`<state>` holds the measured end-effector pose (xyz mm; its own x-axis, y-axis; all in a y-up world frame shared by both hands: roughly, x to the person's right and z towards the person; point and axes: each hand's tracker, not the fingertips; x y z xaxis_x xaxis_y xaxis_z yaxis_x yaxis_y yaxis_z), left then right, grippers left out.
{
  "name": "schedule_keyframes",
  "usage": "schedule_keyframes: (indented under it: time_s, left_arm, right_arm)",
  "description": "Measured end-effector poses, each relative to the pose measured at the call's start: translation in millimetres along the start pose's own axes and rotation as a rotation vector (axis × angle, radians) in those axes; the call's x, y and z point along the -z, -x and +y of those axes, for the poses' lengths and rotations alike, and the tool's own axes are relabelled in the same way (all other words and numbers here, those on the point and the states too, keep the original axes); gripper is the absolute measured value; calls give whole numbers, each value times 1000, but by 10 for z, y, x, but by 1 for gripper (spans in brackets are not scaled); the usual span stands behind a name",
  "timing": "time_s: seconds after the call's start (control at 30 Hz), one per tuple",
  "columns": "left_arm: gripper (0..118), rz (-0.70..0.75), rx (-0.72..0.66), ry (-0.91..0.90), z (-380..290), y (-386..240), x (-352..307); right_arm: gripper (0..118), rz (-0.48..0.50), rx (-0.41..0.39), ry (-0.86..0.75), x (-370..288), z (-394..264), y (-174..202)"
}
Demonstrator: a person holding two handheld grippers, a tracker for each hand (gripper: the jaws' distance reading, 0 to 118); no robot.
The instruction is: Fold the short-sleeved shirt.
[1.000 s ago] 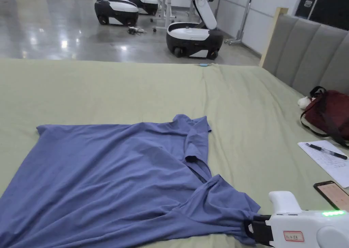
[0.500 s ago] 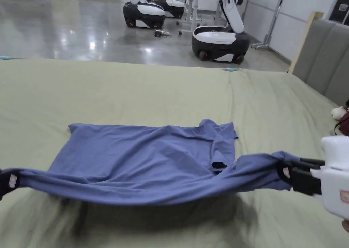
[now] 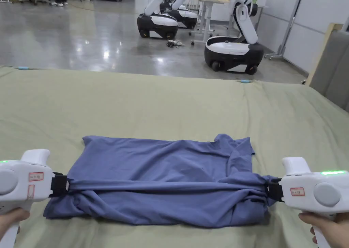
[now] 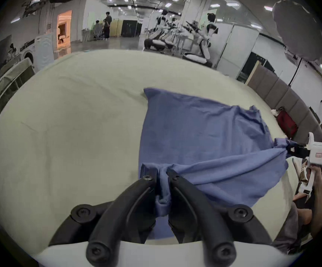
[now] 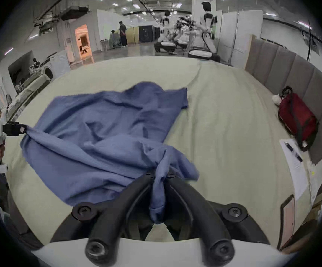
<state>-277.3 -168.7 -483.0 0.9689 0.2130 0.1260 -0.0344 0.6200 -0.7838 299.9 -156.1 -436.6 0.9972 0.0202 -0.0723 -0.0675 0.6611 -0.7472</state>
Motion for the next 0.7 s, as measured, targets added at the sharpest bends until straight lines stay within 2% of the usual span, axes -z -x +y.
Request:
schedule_keyframes:
  time_s: [0.07,0.1,0.13,0.17,0.2,0.23,0.27,0.3,0.4,0.43,0.47,0.5,0.53,0.57,0.6,0.63,0.67,0.7]
  left_arm:
    - [8,-12,-20,-8,-46,-11,7]
    - [8,-20,-33,-14,-51,-8,-16]
    - [9,-25,-47,-28,-58,-5,-54]
    - [19,-39,-58,-58,-62,-1,-129]
    - [60,-37,-52,-78,-71,-2,-233]
    - [103,-43,-55,-80,-75,3,-314]
    - [118,-48,-56,-81,-94,4,-415]
    - [115,-80,-70,-191,-119,10,-593]
    - [116,-66,-52,-174,-424,-32,-904]
    - [112,-61,-55,-186,-537,-49,-991]
    - [102,-55,-55,-200,-531,-70,-1214]
    - [70,-42,-62,-223,-663,-91,-1320]
    - [29,-33,-66,-233,-760,-109,-1386]
    - [0,-30,-58,-224,-871,-141,-1441]
    - [0,-16,-53,-215,-978,-166,-1482]
    - [0,-12,-45,-267,-1045,-181,-1512]
    - [0,-29,-87,-212,-1128,-198,-1502]
    - [0,-38,-88,-184,-1170,-201,-1489]
  right_arm:
    - [10,4,2,3,25,-20,-16]
    - [20,14,13,-21,-4,-29,-26]
    - [39,15,27,-39,-39,-34,-40]
    - [64,10,55,-52,-113,-34,-80]
    - [90,11,85,-75,-232,-51,-117]
    - [92,23,103,-99,-368,-73,-144]
    - [92,39,127,-158,-574,-123,-155]
    - [92,49,132,-205,-772,-189,-150]
    - [92,23,127,-262,-1407,-462,37]
    - [92,16,134,-267,-1569,-564,97]
    - [92,25,138,-268,-1735,-681,161]
    - [89,50,146,-283,-1875,-799,222]
    - [73,92,150,-299,-1967,-887,317]
    - [38,122,150,-312,-2078,-999,393]
    - [2,149,161,-342,-2157,-1107,473]
    - [2,146,167,-349,-2171,-1189,540]
    - [2,135,177,-334,-2172,-1248,599]
    - [2,166,171,-311,-2168,-1296,657]
